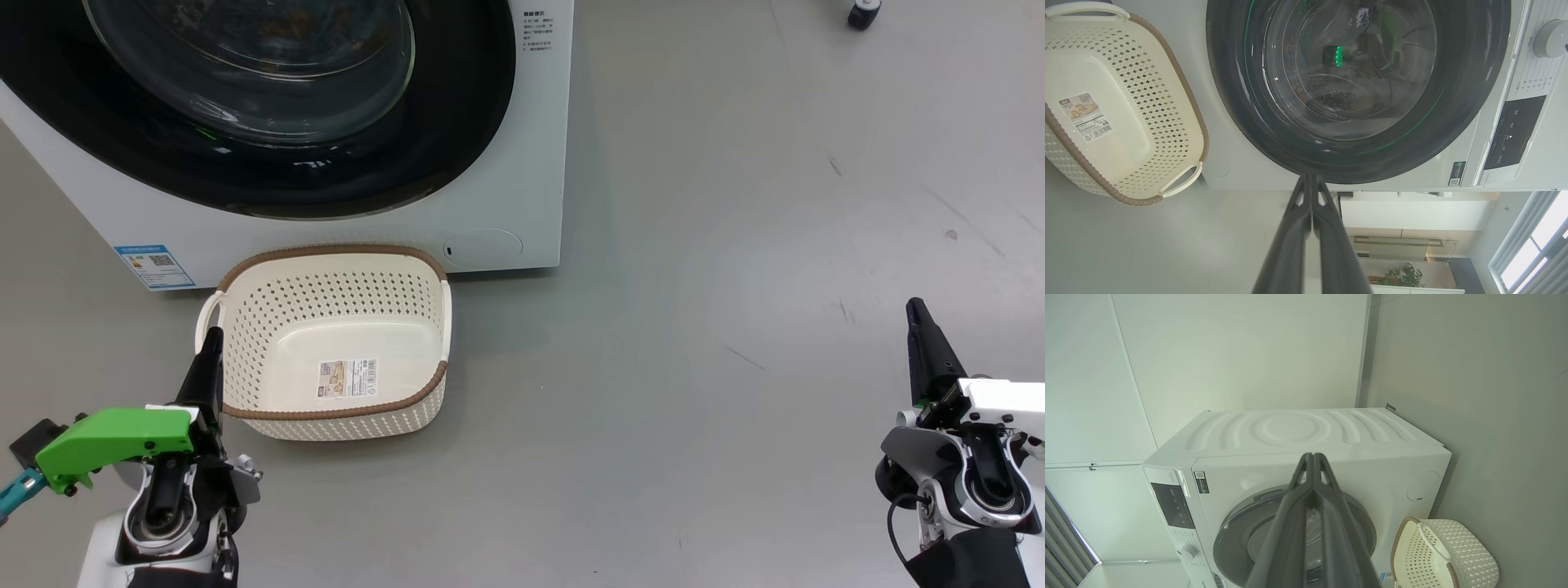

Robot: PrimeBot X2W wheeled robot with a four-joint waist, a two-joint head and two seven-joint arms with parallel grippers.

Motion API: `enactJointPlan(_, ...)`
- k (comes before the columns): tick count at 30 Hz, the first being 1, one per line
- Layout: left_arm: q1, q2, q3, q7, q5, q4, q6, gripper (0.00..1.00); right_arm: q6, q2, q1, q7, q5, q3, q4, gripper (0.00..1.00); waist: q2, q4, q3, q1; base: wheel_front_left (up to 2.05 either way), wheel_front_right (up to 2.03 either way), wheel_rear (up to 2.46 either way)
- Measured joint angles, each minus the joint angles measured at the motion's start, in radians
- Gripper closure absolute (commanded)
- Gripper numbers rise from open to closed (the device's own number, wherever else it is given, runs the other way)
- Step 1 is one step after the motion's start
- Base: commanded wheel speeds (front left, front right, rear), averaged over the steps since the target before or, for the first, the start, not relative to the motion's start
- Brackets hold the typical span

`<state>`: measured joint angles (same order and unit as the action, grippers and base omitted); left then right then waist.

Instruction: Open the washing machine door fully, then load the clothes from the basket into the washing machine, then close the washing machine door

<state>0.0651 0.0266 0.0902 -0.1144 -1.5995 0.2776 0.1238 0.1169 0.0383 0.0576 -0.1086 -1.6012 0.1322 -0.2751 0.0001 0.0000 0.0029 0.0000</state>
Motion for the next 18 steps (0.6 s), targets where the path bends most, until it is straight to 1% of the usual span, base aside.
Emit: enactJointPlan(18,0.0,0.0,0.0,0.0,0.0,0.0,0.0,1.0,0.005,0.0,0.0,0.0,0.0,0.0,0.0,1.0,0.0,0.0,0.0,0.0,0.0,0.0,0.0)
